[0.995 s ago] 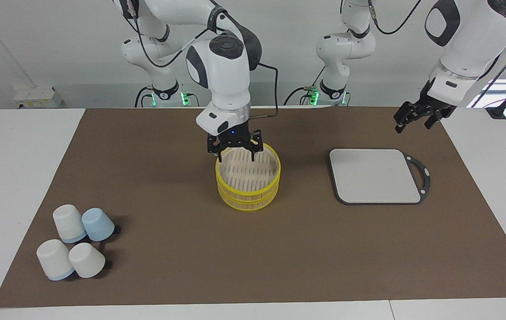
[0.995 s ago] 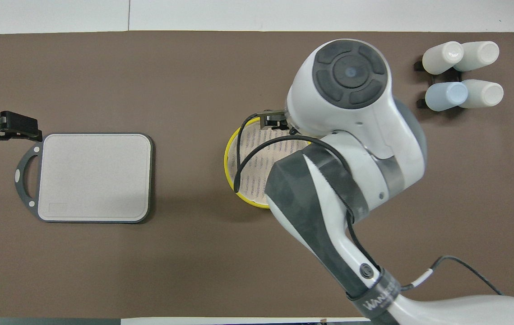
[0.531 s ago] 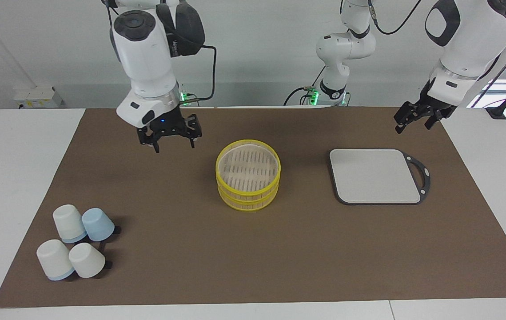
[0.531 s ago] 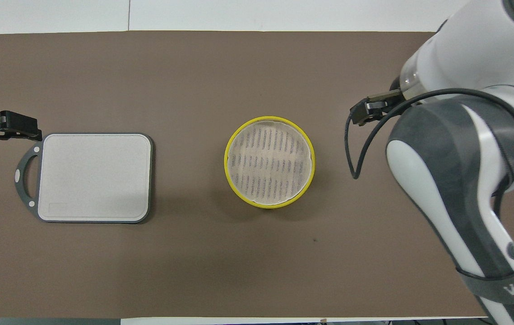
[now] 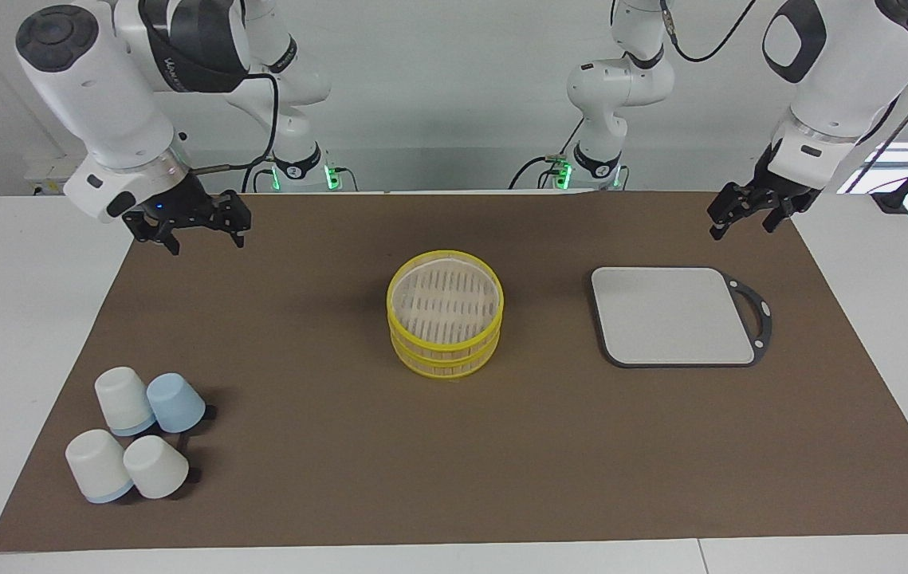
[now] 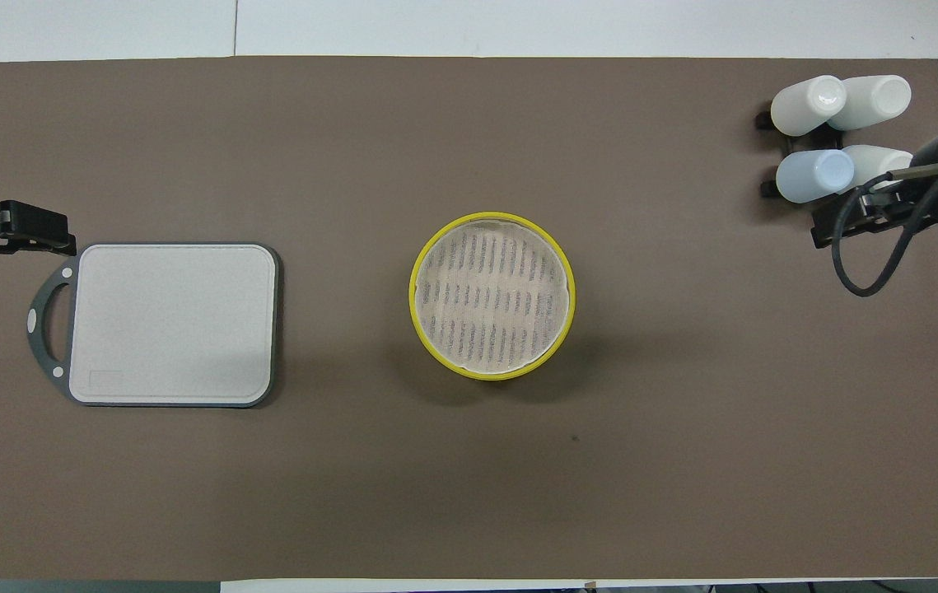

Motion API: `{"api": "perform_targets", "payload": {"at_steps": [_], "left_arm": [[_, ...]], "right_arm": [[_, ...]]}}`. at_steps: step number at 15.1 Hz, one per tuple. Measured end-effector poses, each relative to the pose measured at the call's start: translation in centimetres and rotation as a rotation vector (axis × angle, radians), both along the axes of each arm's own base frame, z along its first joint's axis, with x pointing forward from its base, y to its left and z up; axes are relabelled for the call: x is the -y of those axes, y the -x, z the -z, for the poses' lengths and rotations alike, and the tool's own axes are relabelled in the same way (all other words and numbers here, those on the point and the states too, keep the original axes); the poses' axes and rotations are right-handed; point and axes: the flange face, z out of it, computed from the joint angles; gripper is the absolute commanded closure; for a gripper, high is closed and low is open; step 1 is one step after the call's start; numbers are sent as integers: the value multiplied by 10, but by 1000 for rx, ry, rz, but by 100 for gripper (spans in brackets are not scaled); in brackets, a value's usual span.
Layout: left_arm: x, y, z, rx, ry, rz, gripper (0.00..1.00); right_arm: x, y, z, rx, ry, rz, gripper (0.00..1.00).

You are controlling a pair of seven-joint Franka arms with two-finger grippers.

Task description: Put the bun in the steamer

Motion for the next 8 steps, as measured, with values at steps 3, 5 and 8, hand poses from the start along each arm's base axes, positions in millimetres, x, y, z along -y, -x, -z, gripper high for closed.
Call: {"api": "perform_targets", "payload": {"at_steps": [3, 5, 8], "left_arm": [[0, 0, 0, 0, 0, 0, 0], [-1, 0, 0, 2, 0, -2, 0], [-1, 0, 0, 4, 0, -2, 0]], "right_arm": [[20, 6, 10, 35, -2, 33, 0], [25, 7, 13, 63, -3, 42, 0], [25, 7, 12, 80, -3, 42, 0]]}}
